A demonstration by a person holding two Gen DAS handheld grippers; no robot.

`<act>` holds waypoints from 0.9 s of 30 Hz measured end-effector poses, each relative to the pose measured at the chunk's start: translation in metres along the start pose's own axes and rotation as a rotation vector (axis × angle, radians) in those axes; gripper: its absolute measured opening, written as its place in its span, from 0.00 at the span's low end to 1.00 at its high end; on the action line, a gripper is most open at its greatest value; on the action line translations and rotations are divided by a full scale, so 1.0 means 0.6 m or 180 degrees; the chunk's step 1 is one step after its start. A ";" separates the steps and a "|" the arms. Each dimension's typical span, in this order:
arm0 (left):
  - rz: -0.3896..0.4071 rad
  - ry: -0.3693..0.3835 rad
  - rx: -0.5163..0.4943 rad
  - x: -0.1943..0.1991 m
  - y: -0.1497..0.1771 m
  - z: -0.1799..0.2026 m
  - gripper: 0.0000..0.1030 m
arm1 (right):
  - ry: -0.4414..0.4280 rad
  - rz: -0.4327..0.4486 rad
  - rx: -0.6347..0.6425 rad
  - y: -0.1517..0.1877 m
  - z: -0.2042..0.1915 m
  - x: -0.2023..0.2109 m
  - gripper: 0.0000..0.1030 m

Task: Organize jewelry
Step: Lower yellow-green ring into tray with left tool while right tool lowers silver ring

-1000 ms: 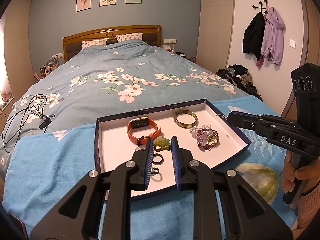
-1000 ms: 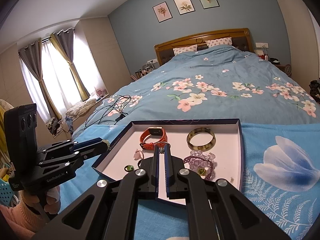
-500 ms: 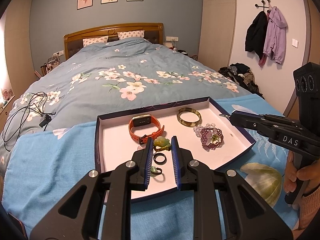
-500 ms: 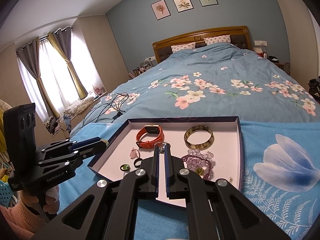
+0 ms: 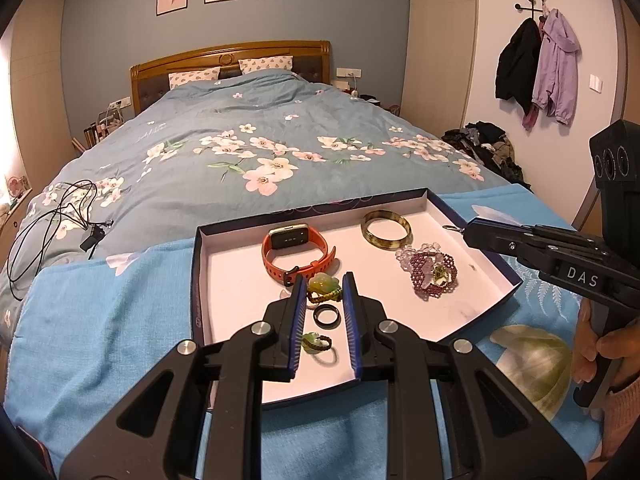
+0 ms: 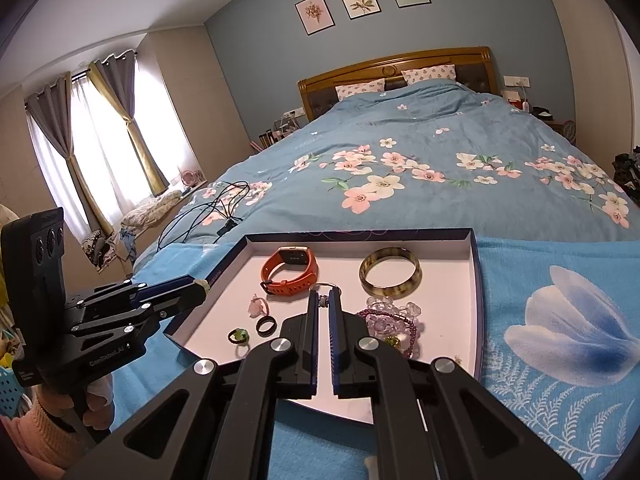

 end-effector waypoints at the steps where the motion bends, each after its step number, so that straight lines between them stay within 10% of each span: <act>1: -0.0006 -0.0003 0.0001 -0.002 -0.001 -0.001 0.18 | 0.0010 -0.0011 -0.0006 0.001 0.001 -0.002 0.03; 27: -0.0186 -0.0060 0.0067 -0.048 0.004 -0.008 0.18 | 0.0140 -0.0206 -0.0114 0.001 0.024 -0.040 0.03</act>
Point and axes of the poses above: each gripper's, at about its wrist camera, not at the fingertips, and x roughly against the way its jaws point, z to its right, y to its underside, the point moved 3 cm from there along -x, roughly the way its jaws point, and after that the axes turned 5 degrees about -x, right-handed, at the moved point
